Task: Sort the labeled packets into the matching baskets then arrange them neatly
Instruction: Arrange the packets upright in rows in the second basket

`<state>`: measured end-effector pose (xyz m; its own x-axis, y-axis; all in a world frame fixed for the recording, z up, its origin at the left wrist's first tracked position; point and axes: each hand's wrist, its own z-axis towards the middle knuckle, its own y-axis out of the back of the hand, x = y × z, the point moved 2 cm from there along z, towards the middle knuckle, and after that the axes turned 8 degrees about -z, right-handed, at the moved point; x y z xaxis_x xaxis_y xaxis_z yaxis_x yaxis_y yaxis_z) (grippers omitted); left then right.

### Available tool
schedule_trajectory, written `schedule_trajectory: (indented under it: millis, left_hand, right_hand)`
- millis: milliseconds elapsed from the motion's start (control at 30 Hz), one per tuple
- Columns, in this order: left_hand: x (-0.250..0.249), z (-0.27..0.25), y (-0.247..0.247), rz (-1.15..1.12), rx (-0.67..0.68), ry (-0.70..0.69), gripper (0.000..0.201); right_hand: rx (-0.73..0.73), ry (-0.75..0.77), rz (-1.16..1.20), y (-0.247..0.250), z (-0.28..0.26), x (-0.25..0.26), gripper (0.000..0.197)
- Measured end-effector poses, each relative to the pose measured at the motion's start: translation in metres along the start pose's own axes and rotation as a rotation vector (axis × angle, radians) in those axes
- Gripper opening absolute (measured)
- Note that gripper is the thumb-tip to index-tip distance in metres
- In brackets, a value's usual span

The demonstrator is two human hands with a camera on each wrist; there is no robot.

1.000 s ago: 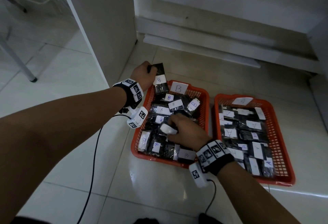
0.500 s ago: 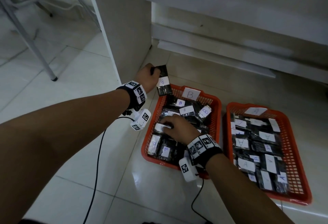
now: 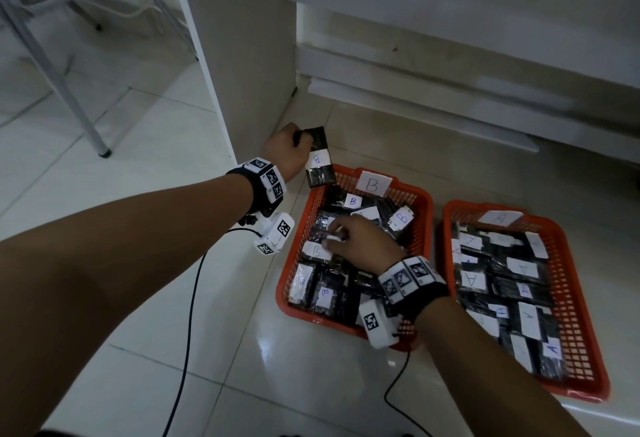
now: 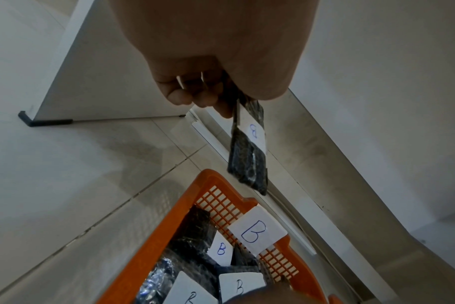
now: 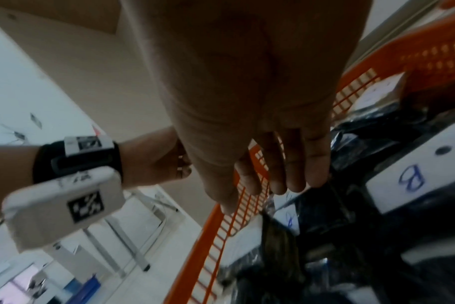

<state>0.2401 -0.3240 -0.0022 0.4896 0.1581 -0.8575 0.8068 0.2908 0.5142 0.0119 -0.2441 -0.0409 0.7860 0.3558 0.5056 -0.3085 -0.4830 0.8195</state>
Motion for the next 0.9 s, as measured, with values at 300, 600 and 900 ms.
schedule_trajectory:
  millis: [300,600,900]
  left_hand:
    - [-0.010,-0.005,-0.023,0.012,0.042,-0.019,0.029]
    - [0.016,0.002,-0.009,-0.021,0.011,0.018,0.025]
    - [0.014,0.005,-0.012,-0.040,0.006,0.017,0.028]
  right_hand:
    - [-0.166,-0.062,-0.307,0.055,0.021,-0.048,0.047]
    - [0.041,-0.015,-0.615,0.045,0.048,-0.046,0.045]
    - [-0.017,0.020,-0.182,0.078,0.014,-0.047,0.002]
